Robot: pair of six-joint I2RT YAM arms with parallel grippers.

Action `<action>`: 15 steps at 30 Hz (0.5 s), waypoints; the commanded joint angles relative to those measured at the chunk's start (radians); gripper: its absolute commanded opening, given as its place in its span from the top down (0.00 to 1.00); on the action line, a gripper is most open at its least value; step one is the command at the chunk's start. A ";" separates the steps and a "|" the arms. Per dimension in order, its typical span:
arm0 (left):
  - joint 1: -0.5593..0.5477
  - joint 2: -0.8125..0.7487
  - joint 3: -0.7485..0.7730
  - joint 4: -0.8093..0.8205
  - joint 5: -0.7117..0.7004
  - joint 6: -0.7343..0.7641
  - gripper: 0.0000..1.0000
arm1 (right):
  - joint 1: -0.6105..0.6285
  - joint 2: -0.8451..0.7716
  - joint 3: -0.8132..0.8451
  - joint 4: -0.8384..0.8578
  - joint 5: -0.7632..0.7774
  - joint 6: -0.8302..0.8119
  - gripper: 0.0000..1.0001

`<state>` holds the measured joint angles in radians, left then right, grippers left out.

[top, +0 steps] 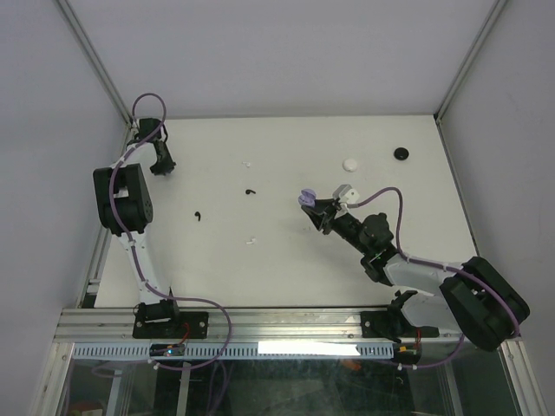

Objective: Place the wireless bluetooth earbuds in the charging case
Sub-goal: Pick up the earbud from the center of the board.

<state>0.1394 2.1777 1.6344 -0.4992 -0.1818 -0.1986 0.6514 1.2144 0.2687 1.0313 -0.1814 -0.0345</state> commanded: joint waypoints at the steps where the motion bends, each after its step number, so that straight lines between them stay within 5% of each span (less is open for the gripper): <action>1: -0.001 -0.108 -0.053 0.002 0.100 0.002 0.85 | -0.004 -0.053 0.020 0.026 -0.014 0.006 1.00; 15: -0.198 -0.481 -0.379 -0.009 0.187 -0.008 0.86 | -0.002 -0.195 -0.019 -0.073 -0.006 0.083 1.00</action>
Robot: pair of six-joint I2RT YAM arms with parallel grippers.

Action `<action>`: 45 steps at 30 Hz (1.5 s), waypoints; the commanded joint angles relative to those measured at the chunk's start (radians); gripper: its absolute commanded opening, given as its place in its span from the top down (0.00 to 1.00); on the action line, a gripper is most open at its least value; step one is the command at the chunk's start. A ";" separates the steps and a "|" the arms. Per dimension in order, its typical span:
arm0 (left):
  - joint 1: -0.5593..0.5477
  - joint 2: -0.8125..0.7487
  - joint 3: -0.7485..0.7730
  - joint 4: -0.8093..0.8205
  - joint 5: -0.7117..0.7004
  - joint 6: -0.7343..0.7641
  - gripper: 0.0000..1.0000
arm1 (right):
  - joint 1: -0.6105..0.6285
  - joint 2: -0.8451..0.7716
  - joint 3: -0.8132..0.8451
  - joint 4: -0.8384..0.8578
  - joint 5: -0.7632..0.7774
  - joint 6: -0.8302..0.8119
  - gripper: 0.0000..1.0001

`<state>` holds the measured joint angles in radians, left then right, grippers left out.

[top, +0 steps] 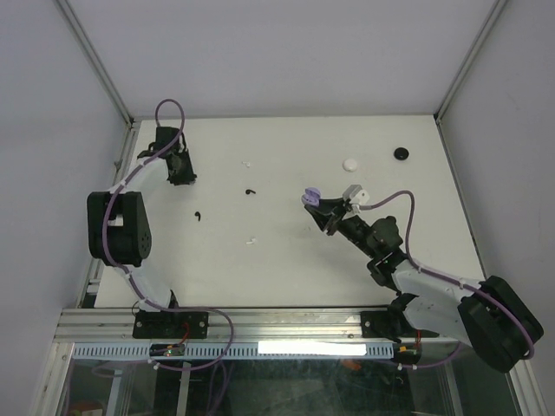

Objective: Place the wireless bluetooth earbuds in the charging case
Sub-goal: Pick up the earbud from the center of the board, then place the earbud at the center of the board.

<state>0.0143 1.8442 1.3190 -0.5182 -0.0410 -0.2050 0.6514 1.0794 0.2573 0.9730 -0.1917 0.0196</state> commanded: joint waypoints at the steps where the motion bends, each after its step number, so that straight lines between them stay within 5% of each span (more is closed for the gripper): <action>1: -0.101 -0.170 -0.087 0.004 0.051 0.001 0.86 | -0.002 -0.071 -0.010 -0.029 0.007 0.031 1.00; 10: -0.361 -0.273 -0.225 -0.006 0.017 0.071 0.85 | -0.002 -0.155 -0.043 -0.072 0.013 0.069 1.00; 18: -0.520 -0.200 -0.260 0.021 -0.027 0.155 0.82 | -0.002 -0.165 -0.050 -0.081 0.023 0.072 1.00; 45: -0.549 -0.156 -0.296 -0.045 -0.233 0.190 0.57 | -0.002 -0.113 -0.035 -0.061 0.012 0.092 1.00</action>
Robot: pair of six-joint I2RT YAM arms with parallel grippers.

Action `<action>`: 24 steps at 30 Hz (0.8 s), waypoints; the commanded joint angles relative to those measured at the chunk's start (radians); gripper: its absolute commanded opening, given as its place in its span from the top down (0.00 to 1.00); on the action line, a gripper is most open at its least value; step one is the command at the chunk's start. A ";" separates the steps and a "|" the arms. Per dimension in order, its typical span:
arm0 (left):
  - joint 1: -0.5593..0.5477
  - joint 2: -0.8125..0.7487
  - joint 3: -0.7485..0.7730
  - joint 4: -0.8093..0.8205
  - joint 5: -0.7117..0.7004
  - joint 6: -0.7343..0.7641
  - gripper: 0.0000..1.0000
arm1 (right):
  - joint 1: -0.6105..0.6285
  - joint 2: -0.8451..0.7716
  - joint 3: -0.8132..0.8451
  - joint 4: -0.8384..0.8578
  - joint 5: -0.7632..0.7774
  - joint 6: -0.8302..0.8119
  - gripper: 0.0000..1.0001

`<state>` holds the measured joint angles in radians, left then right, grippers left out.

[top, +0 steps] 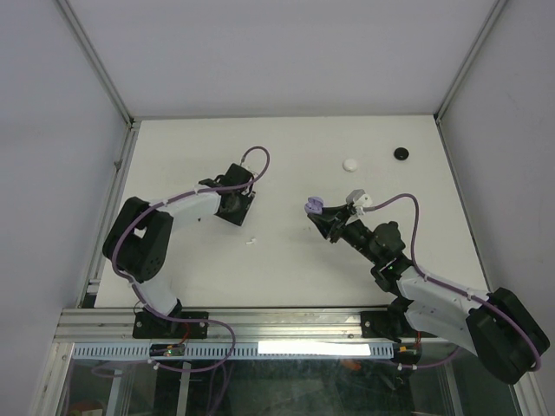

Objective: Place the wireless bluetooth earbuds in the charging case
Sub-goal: Place the earbud at the center of the board.

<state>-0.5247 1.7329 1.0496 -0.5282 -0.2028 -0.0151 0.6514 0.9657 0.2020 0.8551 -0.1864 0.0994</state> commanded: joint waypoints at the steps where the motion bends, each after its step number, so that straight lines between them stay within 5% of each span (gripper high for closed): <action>1: -0.011 -0.052 -0.031 -0.038 -0.078 0.000 0.57 | -0.002 0.001 0.022 0.058 0.006 0.013 1.00; 12: -0.008 -0.086 -0.038 -0.070 -0.216 -0.022 0.57 | -0.002 0.013 0.026 0.071 0.000 0.023 1.00; 24: -0.008 -0.137 0.080 -0.137 -0.021 -0.308 0.61 | -0.002 0.010 0.025 0.066 0.001 0.025 1.00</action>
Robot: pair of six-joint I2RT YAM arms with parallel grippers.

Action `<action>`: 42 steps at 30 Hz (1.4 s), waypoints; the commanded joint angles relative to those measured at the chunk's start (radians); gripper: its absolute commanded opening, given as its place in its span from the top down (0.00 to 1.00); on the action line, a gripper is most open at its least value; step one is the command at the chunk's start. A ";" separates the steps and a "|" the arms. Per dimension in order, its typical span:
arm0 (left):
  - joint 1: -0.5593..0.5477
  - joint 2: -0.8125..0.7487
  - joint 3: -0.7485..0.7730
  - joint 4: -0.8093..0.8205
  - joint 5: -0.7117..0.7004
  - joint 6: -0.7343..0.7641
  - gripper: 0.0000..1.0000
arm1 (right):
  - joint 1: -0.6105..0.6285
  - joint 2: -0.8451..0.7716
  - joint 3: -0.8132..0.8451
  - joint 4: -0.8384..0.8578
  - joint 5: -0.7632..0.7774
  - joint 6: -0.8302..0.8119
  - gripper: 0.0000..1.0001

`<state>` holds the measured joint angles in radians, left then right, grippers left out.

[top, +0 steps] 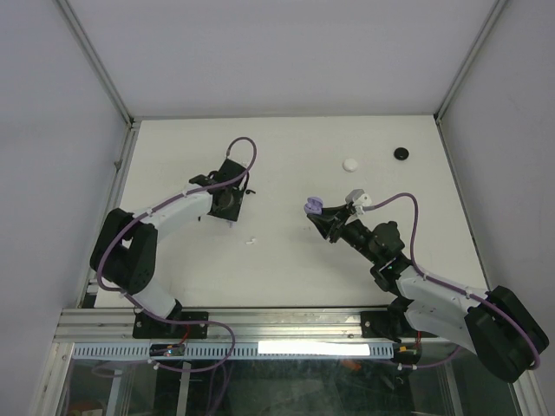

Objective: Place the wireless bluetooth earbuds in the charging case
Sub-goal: Place the earbud at the center of the board, then pick up the earbud from the center of the board.

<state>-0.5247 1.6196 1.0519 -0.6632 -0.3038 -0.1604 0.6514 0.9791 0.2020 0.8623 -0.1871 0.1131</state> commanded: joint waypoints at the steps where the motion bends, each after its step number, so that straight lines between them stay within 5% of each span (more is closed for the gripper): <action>1: -0.007 -0.005 0.093 -0.011 0.089 -0.195 0.61 | -0.002 -0.003 0.025 0.059 0.002 0.011 1.00; 12: 0.033 0.114 0.149 -0.052 0.137 -0.261 0.70 | -0.002 -0.050 0.016 0.028 0.013 0.003 1.00; 42: 0.094 0.192 0.153 -0.067 0.166 -0.240 0.72 | -0.002 -0.041 0.012 0.035 0.010 -0.003 1.00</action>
<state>-0.4366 1.8141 1.1759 -0.7372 -0.1768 -0.4038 0.6514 0.9443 0.2020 0.8547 -0.1867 0.1143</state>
